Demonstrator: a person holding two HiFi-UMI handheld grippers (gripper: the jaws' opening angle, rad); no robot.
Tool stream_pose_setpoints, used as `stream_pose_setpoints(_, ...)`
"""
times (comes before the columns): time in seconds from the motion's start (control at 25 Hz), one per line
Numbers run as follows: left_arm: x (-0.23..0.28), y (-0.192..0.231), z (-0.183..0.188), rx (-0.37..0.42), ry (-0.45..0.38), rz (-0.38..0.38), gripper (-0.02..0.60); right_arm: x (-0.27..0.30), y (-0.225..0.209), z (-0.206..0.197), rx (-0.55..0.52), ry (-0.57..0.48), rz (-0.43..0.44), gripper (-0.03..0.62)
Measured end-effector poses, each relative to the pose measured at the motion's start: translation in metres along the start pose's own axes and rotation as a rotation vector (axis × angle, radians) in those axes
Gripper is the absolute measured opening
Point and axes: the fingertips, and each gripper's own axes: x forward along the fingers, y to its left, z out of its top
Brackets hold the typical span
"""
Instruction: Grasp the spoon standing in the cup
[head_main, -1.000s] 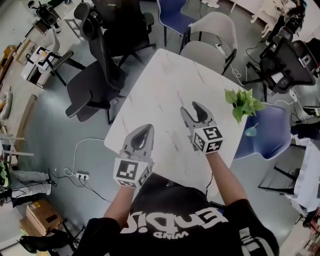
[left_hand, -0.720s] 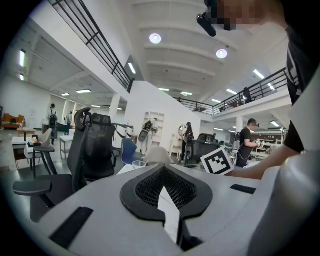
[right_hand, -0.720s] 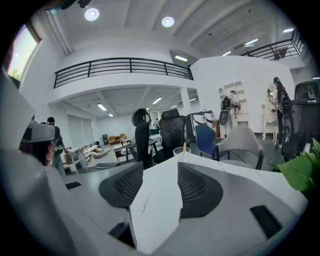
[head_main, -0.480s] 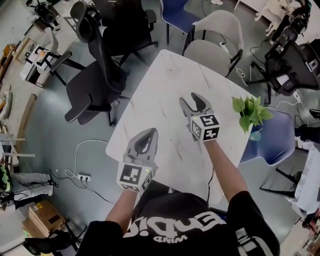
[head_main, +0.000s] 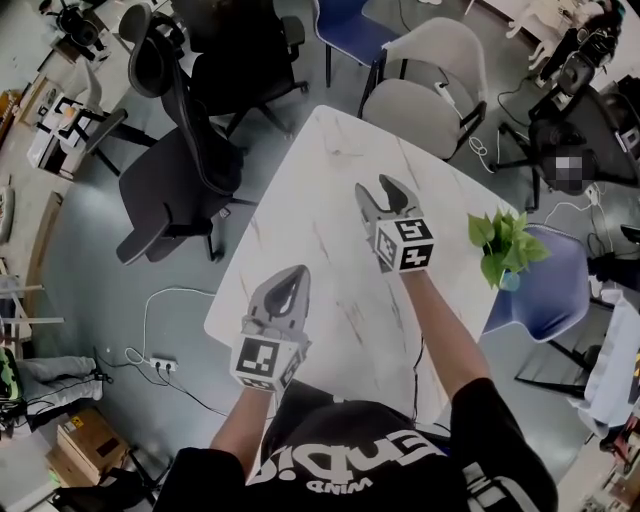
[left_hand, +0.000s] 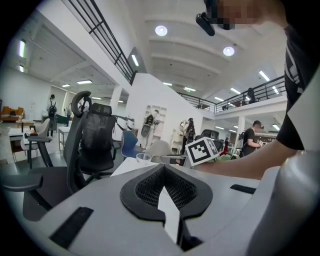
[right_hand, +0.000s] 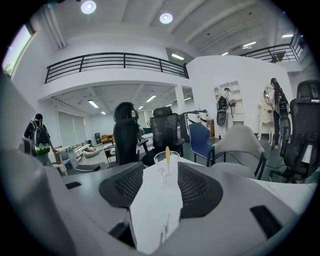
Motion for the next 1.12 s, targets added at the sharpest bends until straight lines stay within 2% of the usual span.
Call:
stream_pose_setpoints(0.6, 0.021, 0.019, -0.029, -0.072, 0.052, 0.016, 0.014, 0.064, -0.014, 0.006, -0.001, 0.000, -0.025, 0.186)
stream_pose_setpoints(1.12, 0.022, 0.018, -0.041, -0.087, 0.067, 0.012, 0.014, 0.080, -0.022, 0.001, -0.034, 0.017, -0.041, 0.116)
